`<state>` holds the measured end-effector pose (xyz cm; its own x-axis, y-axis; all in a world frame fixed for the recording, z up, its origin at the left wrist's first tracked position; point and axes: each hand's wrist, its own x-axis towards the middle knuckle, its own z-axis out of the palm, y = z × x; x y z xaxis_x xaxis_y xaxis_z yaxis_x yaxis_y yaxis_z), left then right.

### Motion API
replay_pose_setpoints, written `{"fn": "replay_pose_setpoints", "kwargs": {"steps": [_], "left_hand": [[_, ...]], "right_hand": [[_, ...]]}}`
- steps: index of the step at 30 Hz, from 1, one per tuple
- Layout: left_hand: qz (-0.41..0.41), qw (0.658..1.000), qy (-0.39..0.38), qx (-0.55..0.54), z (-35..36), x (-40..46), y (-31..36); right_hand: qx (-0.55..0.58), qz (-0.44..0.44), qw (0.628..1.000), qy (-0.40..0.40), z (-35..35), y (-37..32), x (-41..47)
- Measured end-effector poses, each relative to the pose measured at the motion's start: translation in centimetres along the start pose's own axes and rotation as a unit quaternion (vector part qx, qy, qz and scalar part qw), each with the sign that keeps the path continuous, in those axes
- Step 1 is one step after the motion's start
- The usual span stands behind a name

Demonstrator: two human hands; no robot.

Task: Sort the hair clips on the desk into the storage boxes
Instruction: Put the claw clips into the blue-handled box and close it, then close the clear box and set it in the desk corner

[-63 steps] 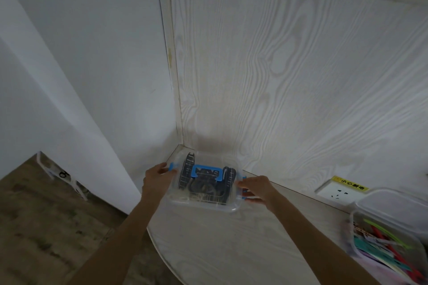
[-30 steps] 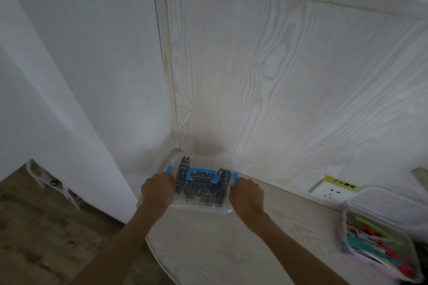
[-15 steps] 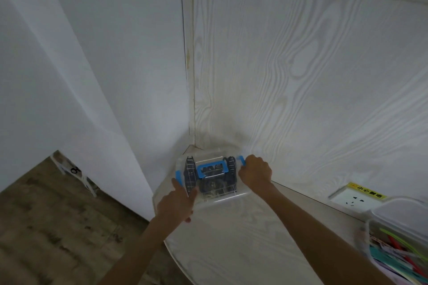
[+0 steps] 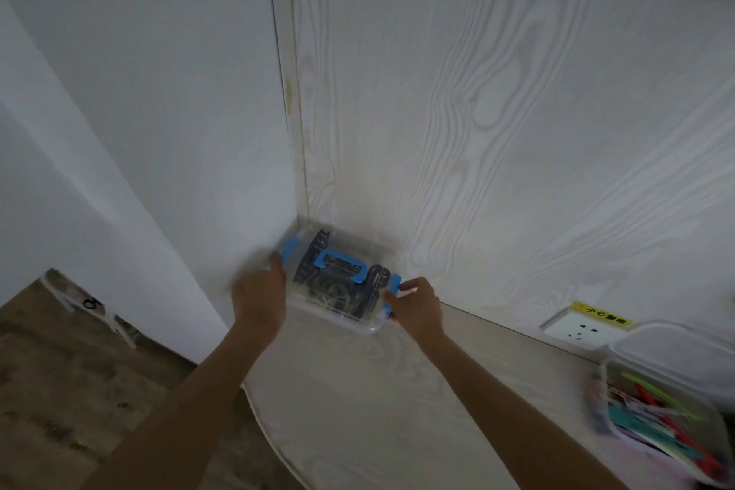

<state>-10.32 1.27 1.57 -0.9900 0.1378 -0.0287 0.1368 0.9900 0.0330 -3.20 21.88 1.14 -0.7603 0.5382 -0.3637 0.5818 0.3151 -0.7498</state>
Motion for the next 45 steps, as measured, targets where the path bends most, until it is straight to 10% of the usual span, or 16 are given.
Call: {"fn": "replay_pose_setpoints", "kwargs": {"steps": [16,34,45], "left_hand": [[0.075,0.979,-0.022,0.187,-0.1,2.0,1.7],[0.156,0.978,-0.097,-0.094,-3.0,-6.6,12.2],[0.167,0.876,-0.355,-0.279,2.2,-15.7,34.8]], "right_hand": [[0.009,-0.068,0.997,0.025,1.5,-0.1,-0.6],[0.153,0.021,0.978,-0.138,-9.6,8.0,-5.8],[-0.067,0.105,0.982,0.142,-27.7,25.6,-11.6]]}}
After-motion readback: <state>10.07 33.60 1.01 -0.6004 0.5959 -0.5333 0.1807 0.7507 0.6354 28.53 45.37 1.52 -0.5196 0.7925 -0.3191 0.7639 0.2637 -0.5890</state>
